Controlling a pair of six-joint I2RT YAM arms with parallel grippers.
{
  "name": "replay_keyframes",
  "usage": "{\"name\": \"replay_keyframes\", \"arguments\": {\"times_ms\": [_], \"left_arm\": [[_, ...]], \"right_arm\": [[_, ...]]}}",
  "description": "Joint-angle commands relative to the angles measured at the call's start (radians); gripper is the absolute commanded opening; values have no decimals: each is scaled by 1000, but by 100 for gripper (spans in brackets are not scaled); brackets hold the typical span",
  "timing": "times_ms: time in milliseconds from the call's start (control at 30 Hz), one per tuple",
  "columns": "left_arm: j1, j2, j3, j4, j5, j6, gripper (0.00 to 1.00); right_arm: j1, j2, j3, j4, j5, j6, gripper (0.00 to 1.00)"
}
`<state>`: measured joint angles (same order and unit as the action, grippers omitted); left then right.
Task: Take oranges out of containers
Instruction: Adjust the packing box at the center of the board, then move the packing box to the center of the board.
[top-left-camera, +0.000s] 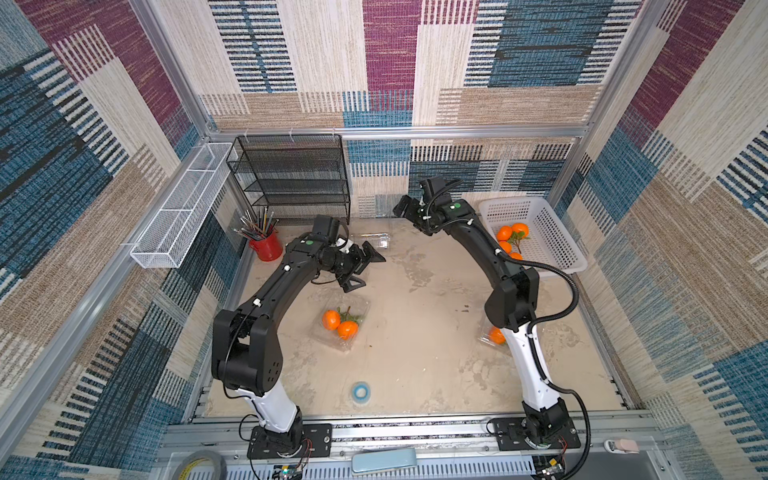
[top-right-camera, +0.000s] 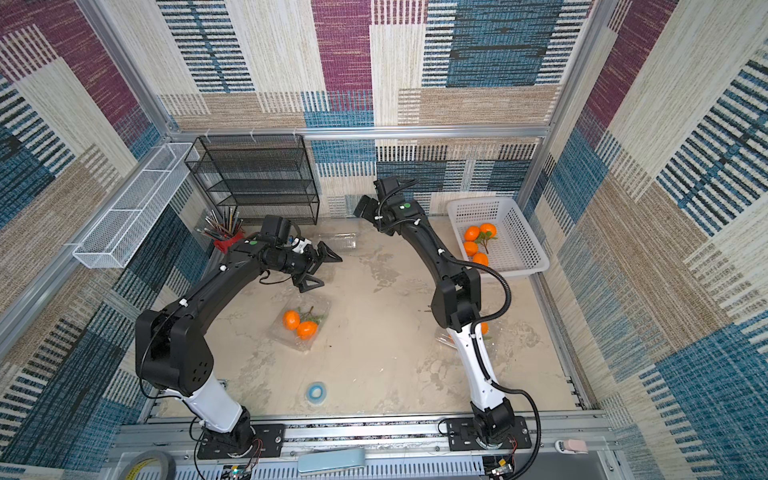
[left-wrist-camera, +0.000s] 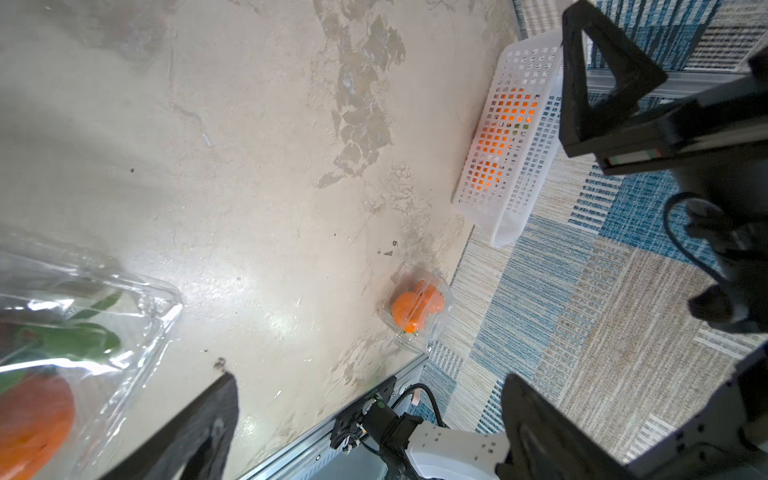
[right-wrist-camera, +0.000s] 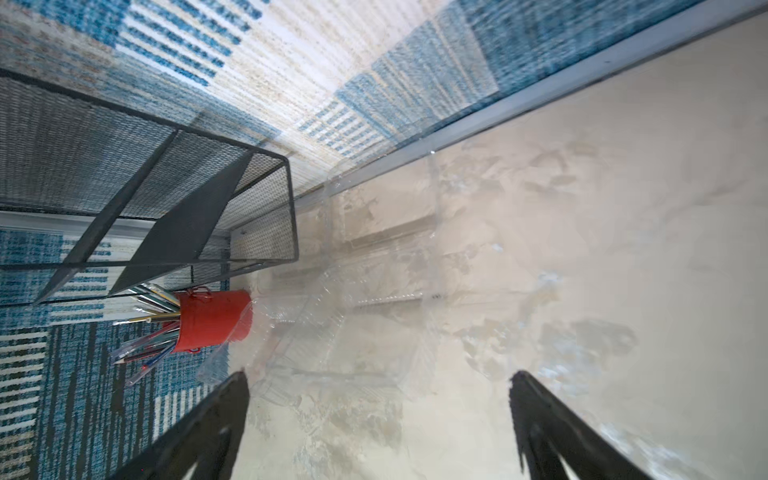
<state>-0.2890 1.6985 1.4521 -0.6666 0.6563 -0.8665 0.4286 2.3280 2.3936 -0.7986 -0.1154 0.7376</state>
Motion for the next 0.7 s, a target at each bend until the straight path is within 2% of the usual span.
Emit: {"name": "replay_keyframes", "arguments": {"times_ms": [0, 200, 333, 400, 467, 567, 667], "left_arm": [[-48, -12, -15, 50, -42, -48, 99], [-196, -13, -13, 103, -85, -116, 99], [-312, 10, -4, 127, -110, -143, 99], [-378, 35, -1, 148, -120, -147, 99], [-433, 72, 12, 168, -124, -157, 99], [-509, 128, 47, 185, -145, -176, 99], [-568, 176, 97, 196, -172, -184, 99]], "right_arm": [[-14, -155, -205, -21, 73, -105, 98], [-137, -576, -814, 104, 60, -118, 98], [-234, -830, -1090, 80, 73, -159, 98], [-315, -954, -1225, 73, 56, -181, 98], [-396, -1065, -1324, 54, 35, -216, 98], [-486, -1158, -1390, 9, 25, -289, 98], [-518, -1209, -1438, -23, 92, -322, 98]]}}
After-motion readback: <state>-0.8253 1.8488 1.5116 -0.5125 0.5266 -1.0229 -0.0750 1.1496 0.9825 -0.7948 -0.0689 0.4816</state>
